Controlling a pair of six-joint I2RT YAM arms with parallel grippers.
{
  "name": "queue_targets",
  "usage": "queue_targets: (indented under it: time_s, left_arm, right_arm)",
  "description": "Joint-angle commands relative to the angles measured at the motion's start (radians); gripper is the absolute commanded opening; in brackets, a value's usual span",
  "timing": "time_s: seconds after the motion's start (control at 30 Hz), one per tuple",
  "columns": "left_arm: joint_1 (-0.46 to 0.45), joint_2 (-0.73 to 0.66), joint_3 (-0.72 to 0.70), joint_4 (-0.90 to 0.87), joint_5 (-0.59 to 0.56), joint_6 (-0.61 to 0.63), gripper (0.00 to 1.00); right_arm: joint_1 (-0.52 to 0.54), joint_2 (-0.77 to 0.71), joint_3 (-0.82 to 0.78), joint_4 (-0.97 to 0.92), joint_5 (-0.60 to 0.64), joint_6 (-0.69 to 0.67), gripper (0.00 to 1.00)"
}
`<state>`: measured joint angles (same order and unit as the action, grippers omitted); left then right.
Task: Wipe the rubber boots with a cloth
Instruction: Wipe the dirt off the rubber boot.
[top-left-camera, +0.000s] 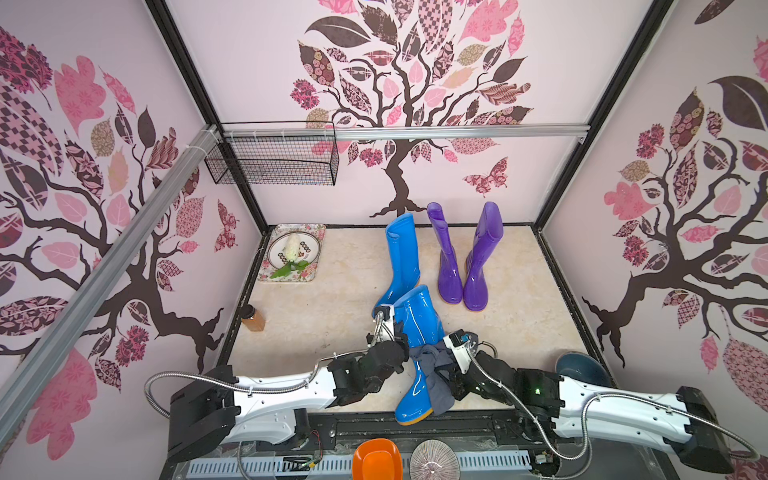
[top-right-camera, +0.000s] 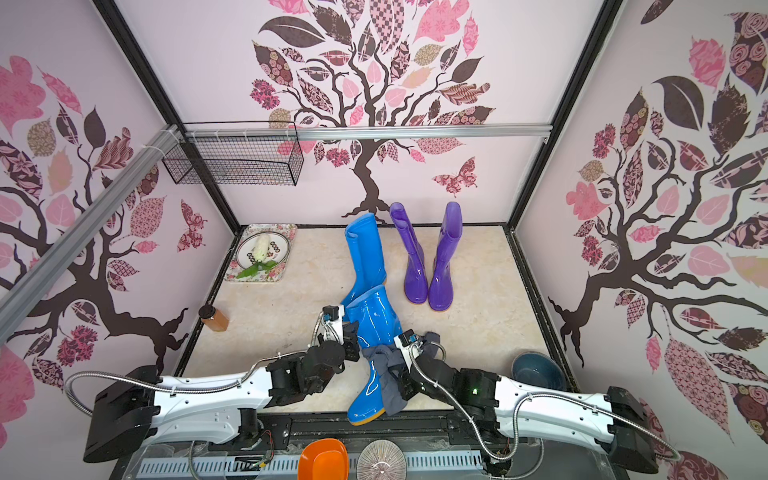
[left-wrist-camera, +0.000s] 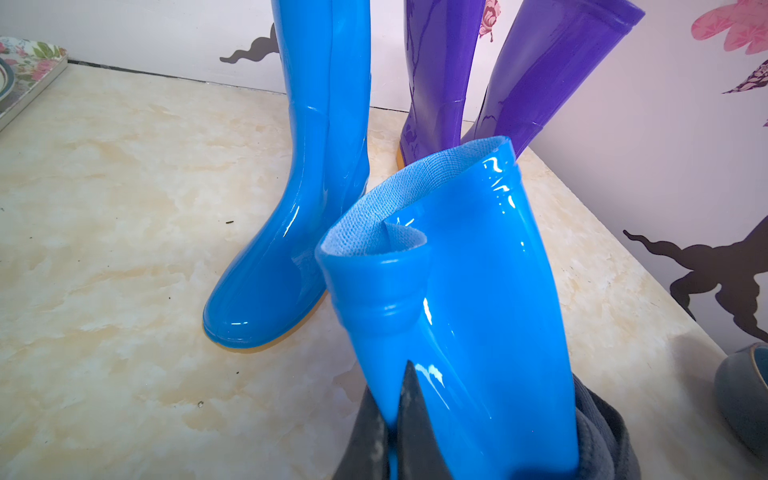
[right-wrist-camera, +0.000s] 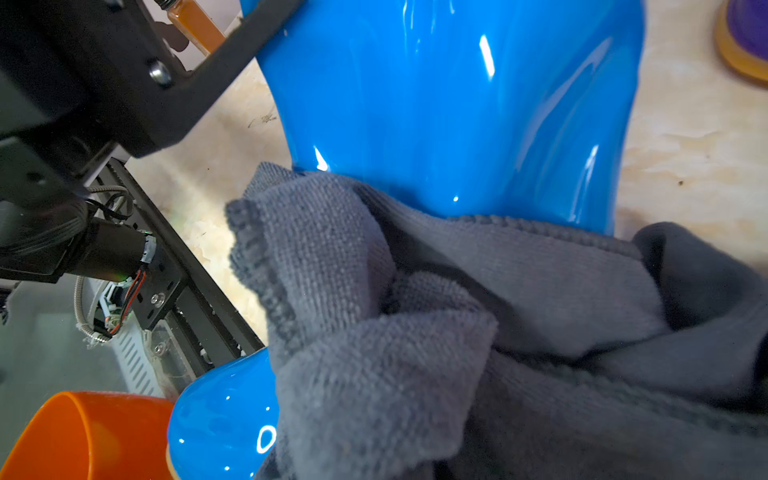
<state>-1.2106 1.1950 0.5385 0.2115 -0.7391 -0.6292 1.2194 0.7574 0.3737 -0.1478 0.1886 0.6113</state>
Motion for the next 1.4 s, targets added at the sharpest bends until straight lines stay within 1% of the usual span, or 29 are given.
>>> queue_targets:
  time_s: [0.0, 0.1, 0.17, 0.27, 0.3, 0.4, 0.47, 0.53, 0.6, 0.67, 0.7, 0.73, 0.8, 0.83, 0.87, 0.93, 0.97, 1.03, 1.1, 1.17, 1.23, 1.3, 1.37]
  left_arm:
    - [-0.003, 0.008, -0.014, 0.054, 0.007, -0.004, 0.0]
    - [-0.003, 0.009, -0.015, 0.057, 0.006, -0.007, 0.0]
    - [-0.003, 0.009, -0.016, 0.061, 0.003, -0.01, 0.0]
    - [-0.002, 0.005, -0.017, 0.057, -0.001, -0.004, 0.0]
    - [-0.001, 0.002, -0.019, 0.056, -0.006, -0.003, 0.0]
    - [0.003, -0.006, -0.022, 0.049, -0.012, -0.006, 0.0]
    - [0.005, -0.012, -0.025, 0.047, -0.013, -0.01, 0.0]
    - [0.005, -0.018, -0.024, 0.037, -0.014, -0.014, 0.0]
    - [0.006, -0.03, -0.024, 0.02, -0.007, -0.027, 0.0]
    - [0.005, -0.041, -0.032, 0.014, -0.008, -0.04, 0.0]
    - [0.005, -0.049, -0.032, 0.014, -0.008, -0.047, 0.0]
    - [0.006, -0.05, -0.035, 0.014, -0.009, -0.051, 0.0]
    - [0.007, -0.049, -0.03, 0.017, -0.01, -0.052, 0.0]
    - [0.007, -0.047, -0.027, 0.016, -0.012, -0.051, 0.0]
    - [0.006, -0.041, -0.021, 0.017, -0.011, -0.05, 0.0]
    - [0.006, -0.031, -0.011, 0.021, -0.014, -0.047, 0.0]
    - [0.007, -0.027, -0.007, 0.02, -0.014, -0.046, 0.0]
    - [0.007, -0.024, -0.002, 0.021, -0.014, -0.044, 0.0]
    - [0.008, -0.026, -0.002, 0.019, -0.014, -0.044, 0.0]
    - [0.008, -0.03, -0.004, 0.018, -0.014, -0.043, 0.0]
    - [0.009, -0.032, -0.006, 0.016, -0.012, -0.043, 0.0]
    - [0.008, -0.033, -0.007, 0.014, -0.009, -0.045, 0.0]
    - [0.008, -0.038, -0.009, 0.011, -0.007, -0.049, 0.0]
  right_arm:
    - [-0.005, 0.035, -0.001, 0.081, -0.096, 0.039, 0.0]
    - [-0.001, 0.082, 0.014, 0.121, -0.191, 0.072, 0.0]
    - [0.029, 0.121, 0.02, 0.164, -0.231, 0.091, 0.0]
    - [0.15, 0.183, 0.051, 0.217, -0.177, 0.06, 0.0]
    - [0.197, 0.21, 0.071, 0.224, -0.178, 0.047, 0.0]
    - [0.205, 0.269, 0.095, 0.232, -0.214, 0.057, 0.0]
    - [0.201, 0.275, 0.071, 0.251, -0.189, 0.074, 0.0]
    - [0.17, 0.241, 0.058, 0.169, -0.117, 0.093, 0.0]
    - [0.055, 0.157, 0.031, 0.067, -0.084, 0.109, 0.0]
    - [-0.016, 0.071, 0.008, 0.03, -0.103, 0.075, 0.0]
    - [-0.02, 0.049, 0.015, 0.017, -0.113, 0.038, 0.0]
    - [-0.02, 0.052, 0.024, 0.016, -0.145, 0.018, 0.0]
    - [-0.012, 0.119, 0.051, 0.047, -0.251, 0.002, 0.0]
    - [0.003, 0.161, 0.062, 0.075, -0.295, -0.003, 0.0]
    - [0.045, 0.211, 0.083, 0.097, -0.307, -0.012, 0.0]
    - [0.164, 0.296, 0.145, 0.099, -0.247, -0.049, 0.0]
    - [0.216, 0.335, 0.182, 0.091, -0.24, -0.063, 0.0]
    - [0.227, 0.375, 0.206, 0.098, -0.266, -0.04, 0.0]
    - [0.226, 0.362, 0.174, 0.118, -0.216, -0.022, 0.0]
    - [0.216, 0.324, 0.119, 0.125, -0.139, 0.003, 0.0]
    - [0.168, 0.269, 0.065, 0.113, -0.108, 0.037, 0.0]
    - [0.035, 0.197, 0.034, 0.03, -0.089, 0.08, 0.0]
    - [-0.068, 0.121, 0.018, -0.063, -0.038, 0.119, 0.0]
